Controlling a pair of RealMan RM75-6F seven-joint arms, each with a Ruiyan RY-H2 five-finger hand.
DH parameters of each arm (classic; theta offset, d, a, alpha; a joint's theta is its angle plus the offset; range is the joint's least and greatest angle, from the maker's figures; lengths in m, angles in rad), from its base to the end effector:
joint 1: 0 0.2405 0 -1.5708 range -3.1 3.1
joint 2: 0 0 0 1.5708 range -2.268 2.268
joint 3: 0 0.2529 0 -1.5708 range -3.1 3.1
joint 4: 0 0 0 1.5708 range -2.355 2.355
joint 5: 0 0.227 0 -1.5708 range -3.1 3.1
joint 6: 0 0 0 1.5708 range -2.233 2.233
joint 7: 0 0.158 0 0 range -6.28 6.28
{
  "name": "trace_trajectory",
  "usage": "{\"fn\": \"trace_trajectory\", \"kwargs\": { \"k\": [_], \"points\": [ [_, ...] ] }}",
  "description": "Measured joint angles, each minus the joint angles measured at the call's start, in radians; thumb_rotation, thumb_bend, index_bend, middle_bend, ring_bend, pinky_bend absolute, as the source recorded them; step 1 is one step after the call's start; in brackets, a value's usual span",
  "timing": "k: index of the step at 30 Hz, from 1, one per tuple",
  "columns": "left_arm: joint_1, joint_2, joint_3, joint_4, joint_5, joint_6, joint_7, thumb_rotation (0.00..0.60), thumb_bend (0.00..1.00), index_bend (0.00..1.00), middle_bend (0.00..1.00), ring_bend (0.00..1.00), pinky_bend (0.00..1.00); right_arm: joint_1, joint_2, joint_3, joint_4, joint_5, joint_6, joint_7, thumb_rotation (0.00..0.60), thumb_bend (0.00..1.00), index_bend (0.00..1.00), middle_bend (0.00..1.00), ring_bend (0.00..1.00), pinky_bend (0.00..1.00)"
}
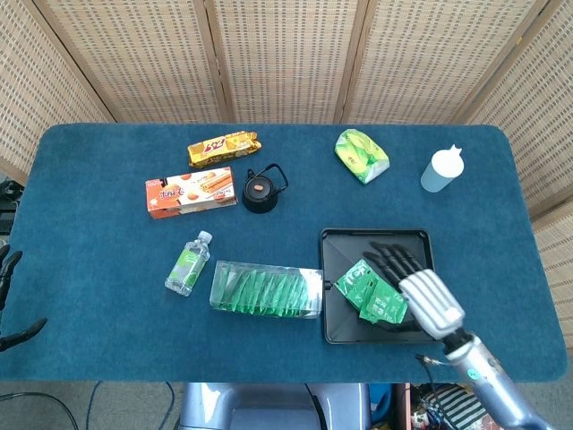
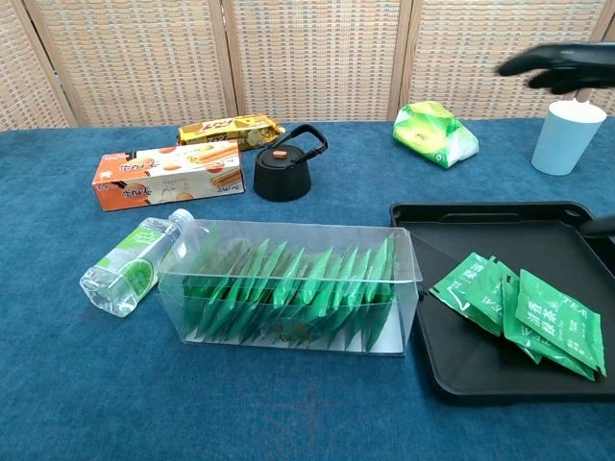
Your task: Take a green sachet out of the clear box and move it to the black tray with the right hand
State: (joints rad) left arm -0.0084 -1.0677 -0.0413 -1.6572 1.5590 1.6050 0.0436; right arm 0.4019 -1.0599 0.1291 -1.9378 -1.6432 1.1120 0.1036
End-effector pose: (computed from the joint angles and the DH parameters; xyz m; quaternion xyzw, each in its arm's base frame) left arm -0.3083 0.1695 0.1664 -0.5845 -0.3497 -0.3955 0.6162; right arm -0.1551 -0.2564 0.0866 0.7103 -0.4094 0.4778 0.3155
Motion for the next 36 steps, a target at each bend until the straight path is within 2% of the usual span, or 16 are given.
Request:
{"fn": "trace_trajectory", "kwargs": {
  "k": [8,16,22,28,32,36],
  "points": [
    [-0.014,-0.004,-0.016,0.006,-0.047,-0.034,0.003,0.600,0.13,0.00,0.00,0.00,0.00,0.199,-0.087,0.079,0.006,0.137,-0.218,-0.058,0.600,0.02,0.08,0.01,0.00,0.00],
    [-0.014,-0.002,-0.016,0.000,-0.050,-0.035,0.007,0.600,0.13,0.00,0.00,0.00,0.00,0.310,-0.225,0.103,0.043,0.314,-0.308,-0.287,0.600,0.09,0.09,0.02,0.00,0.00],
    [-0.011,0.004,-0.012,-0.003,-0.044,-0.029,-0.003,0.600,0.13,0.00,0.00,0.00,0.00,0.382,-0.335,0.102,0.070,0.482,-0.314,-0.479,0.600,0.10,0.09,0.02,0.00,0.00],
    [-0.009,0.009,-0.010,-0.004,-0.042,-0.028,-0.014,0.600,0.13,0.00,0.00,0.00,0.00,0.442,-0.418,0.092,0.078,0.646,-0.261,-0.631,0.600,0.13,0.09,0.02,0.00,0.00],
    [-0.011,0.009,-0.010,-0.002,-0.045,-0.033,-0.016,0.600,0.13,0.00,0.00,0.00,0.00,0.468,-0.451,0.080,0.080,0.701,-0.217,-0.681,0.600,0.14,0.09,0.03,0.00,0.00],
    [-0.013,0.010,-0.013,-0.001,-0.052,-0.037,-0.023,0.600,0.13,0.00,0.00,0.00,0.00,0.478,-0.470,0.073,0.091,0.722,-0.197,-0.684,0.600,0.22,0.11,0.04,0.00,0.00]
  ]
}}
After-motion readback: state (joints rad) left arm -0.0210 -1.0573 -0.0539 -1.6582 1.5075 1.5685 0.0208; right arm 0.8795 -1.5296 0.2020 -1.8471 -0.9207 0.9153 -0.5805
